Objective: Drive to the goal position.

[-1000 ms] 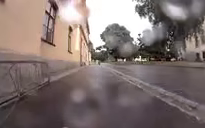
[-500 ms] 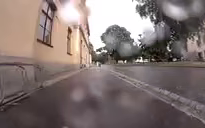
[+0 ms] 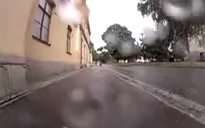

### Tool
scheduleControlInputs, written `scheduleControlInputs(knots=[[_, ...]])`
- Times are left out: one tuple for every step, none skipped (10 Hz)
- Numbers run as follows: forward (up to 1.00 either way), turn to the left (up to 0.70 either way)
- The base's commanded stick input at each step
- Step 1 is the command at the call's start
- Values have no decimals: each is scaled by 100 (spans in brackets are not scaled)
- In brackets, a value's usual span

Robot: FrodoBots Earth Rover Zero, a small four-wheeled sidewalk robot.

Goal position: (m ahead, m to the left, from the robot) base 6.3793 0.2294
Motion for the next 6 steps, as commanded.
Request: scheduleControlInputs(knots=[[85, 0], [85, 0], [85, 0], [85, 0], [85, 0], [85, 0]])
